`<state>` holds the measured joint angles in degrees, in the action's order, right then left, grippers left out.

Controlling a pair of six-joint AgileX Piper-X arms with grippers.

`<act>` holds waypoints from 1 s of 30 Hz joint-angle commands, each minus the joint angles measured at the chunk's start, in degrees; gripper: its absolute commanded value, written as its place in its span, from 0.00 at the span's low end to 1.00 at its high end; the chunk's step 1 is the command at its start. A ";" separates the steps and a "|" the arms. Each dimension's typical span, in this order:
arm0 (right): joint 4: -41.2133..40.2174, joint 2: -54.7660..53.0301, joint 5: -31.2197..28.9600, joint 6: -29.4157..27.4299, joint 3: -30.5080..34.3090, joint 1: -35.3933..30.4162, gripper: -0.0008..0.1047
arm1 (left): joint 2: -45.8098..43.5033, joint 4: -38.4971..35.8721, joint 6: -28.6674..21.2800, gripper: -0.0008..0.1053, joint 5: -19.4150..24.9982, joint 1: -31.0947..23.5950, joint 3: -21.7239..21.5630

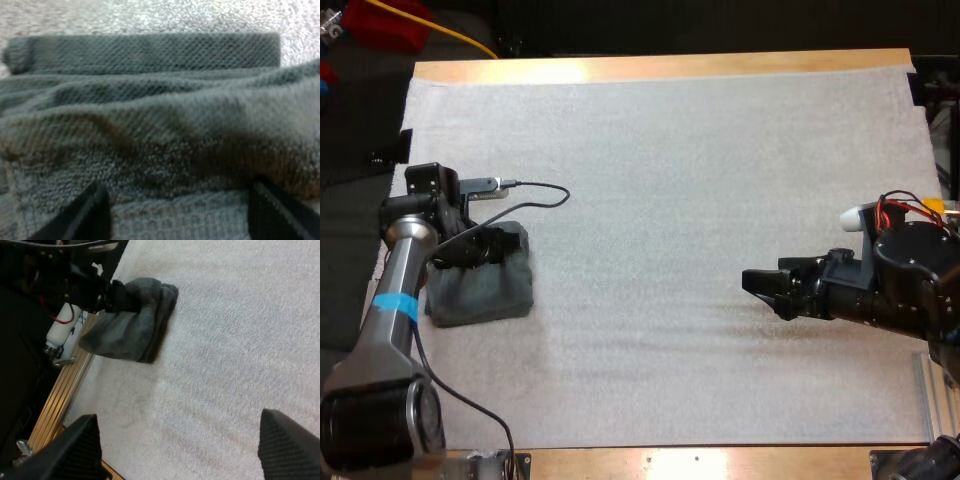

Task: Pick towel from pile, fold and stack

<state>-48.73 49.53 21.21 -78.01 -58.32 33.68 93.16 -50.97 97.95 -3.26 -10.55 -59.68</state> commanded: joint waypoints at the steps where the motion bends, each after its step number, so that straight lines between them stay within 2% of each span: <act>1: 0.07 -0.13 0.49 -0.18 -0.07 -0.07 0.62 | 0.33 0.18 0.57 0.56 -0.13 0.37 -0.31; 9: 0.05 -0.13 -0.22 -0.18 -0.07 -0.07 0.62 | 0.03 -1.98 0.42 0.56 -0.12 0.37 -0.56; 11: 0.05 -0.13 -0.91 -0.18 -0.07 -0.07 0.62 | -4.64 -6.50 -0.01 0.56 -0.01 0.37 -0.54; 14: 0.05 -0.13 -0.91 -0.18 -0.07 -0.07 0.62 | -5.85 -8.26 -0.30 0.56 -0.01 0.37 -0.54; 18: 0.05 -0.13 -0.91 -0.18 -0.07 -0.07 0.62 | -9.48 -15.65 -0.52 0.56 -0.01 0.37 -0.52; 22: 0.05 -0.13 -0.91 -0.18 -0.07 -0.07 0.62 | -9.59 -15.20 -0.52 0.56 -0.01 0.37 0.25; 26: 0.05 -0.13 -0.91 -0.18 -0.07 -0.07 0.62 | -8.10 -10.11 -0.52 0.56 -0.01 0.37 5.17; 30: 0.05 -0.13 -0.91 -0.18 -0.07 -0.07 0.62 | -5.65 -9.80 -0.52 0.56 -0.01 0.37 6.51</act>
<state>-48.94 49.53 20.31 -78.01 -58.32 33.68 87.65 -60.90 97.39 -3.24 -10.55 -53.21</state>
